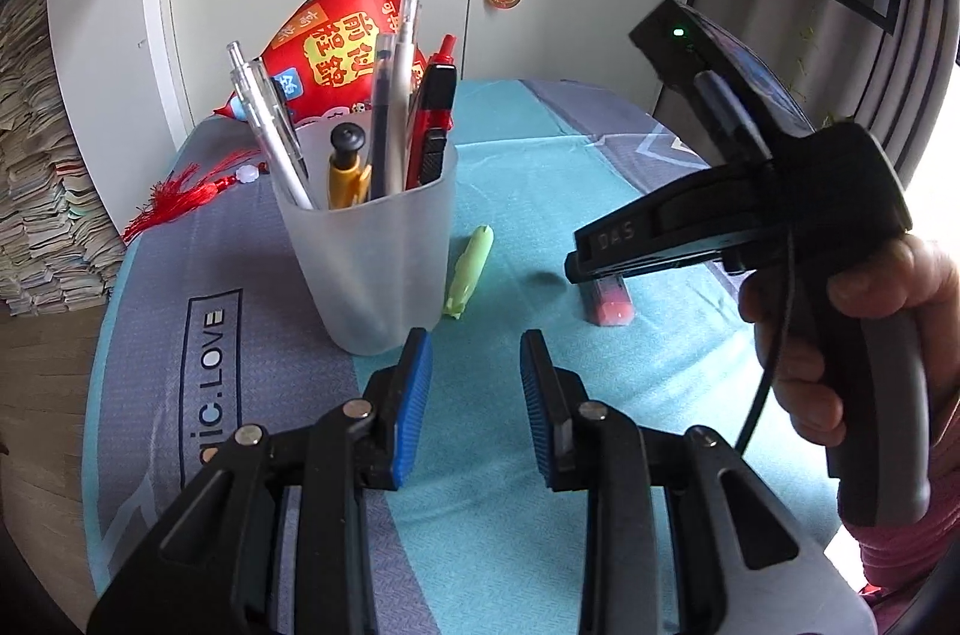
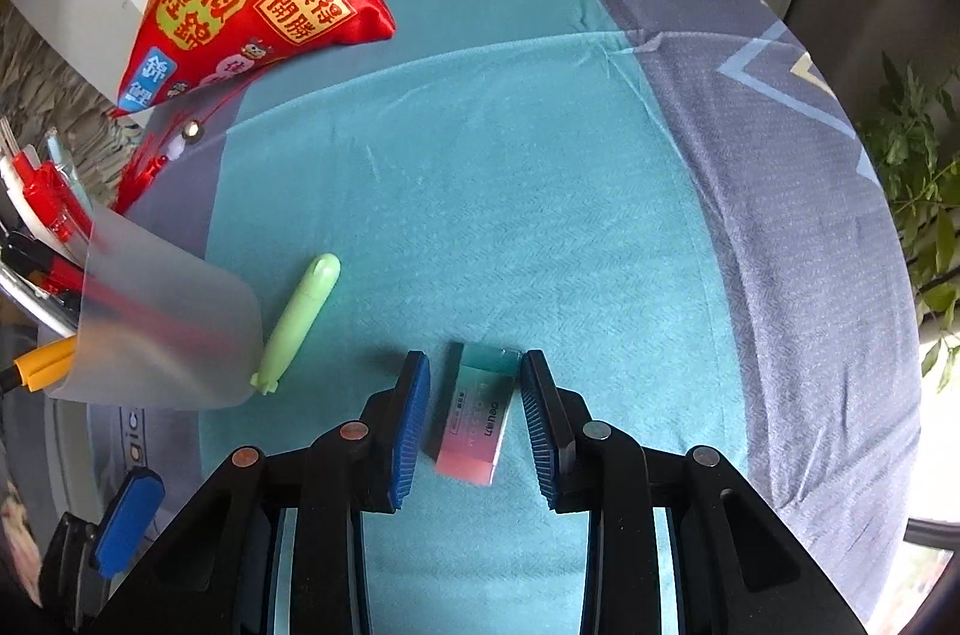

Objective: Organize stationery
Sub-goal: 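Move the right tool to the pink-and-green eraser and grasp it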

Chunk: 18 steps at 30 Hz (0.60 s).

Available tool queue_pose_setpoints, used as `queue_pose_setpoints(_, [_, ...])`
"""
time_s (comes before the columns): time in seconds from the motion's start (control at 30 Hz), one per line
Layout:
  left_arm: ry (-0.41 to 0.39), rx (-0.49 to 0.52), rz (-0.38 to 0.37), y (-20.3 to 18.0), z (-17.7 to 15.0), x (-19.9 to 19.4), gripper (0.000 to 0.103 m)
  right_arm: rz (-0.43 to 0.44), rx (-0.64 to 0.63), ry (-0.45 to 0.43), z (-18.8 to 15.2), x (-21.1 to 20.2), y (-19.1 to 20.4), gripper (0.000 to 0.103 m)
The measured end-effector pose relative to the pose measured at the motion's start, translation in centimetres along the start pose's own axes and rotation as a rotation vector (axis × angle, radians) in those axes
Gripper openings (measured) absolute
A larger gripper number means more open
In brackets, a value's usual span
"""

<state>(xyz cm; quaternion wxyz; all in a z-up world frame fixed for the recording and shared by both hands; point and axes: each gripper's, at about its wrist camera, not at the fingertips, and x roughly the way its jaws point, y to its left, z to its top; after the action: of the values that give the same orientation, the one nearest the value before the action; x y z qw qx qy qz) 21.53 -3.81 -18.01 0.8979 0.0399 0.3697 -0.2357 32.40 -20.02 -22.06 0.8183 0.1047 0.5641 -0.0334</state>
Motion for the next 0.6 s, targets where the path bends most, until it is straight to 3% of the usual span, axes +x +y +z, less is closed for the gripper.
queue_pose_setpoints(0.03, [0.003,0.005,0.000,-0.1,0.0,0.1,0.028,-0.017,-0.017,-0.001,0.0,0.2,0.3,0.031])
queue_pose_setpoints(0.07, [0.005,0.011,0.000,-0.3,0.0,0.2,0.028,-0.036,-0.043,-0.015,-0.1,0.1,0.7,0.023])
queue_pose_setpoints(0.1, [0.006,0.017,0.000,-0.5,0.1,0.3,0.028,-0.049,-0.064,-0.018,-0.3,0.2,0.9,0.021])
queue_pose_setpoints(0.3, [0.009,0.095,-0.007,-2.7,1.6,1.6,0.029,-0.011,-0.027,-0.057,-0.9,-1.7,-1.6,0.021])
queue_pose_setpoints(0.37, [0.011,0.146,0.011,-4.0,2.5,2.7,0.036,-0.003,-0.003,-0.080,-1.1,-2.9,-3.0,0.021])
queue_pose_setpoints(0.6, [0.043,0.309,0.233,-6.9,5.7,8.2,0.043,0.034,0.043,-0.125,-2.3,-5.7,-6.1,0.021])
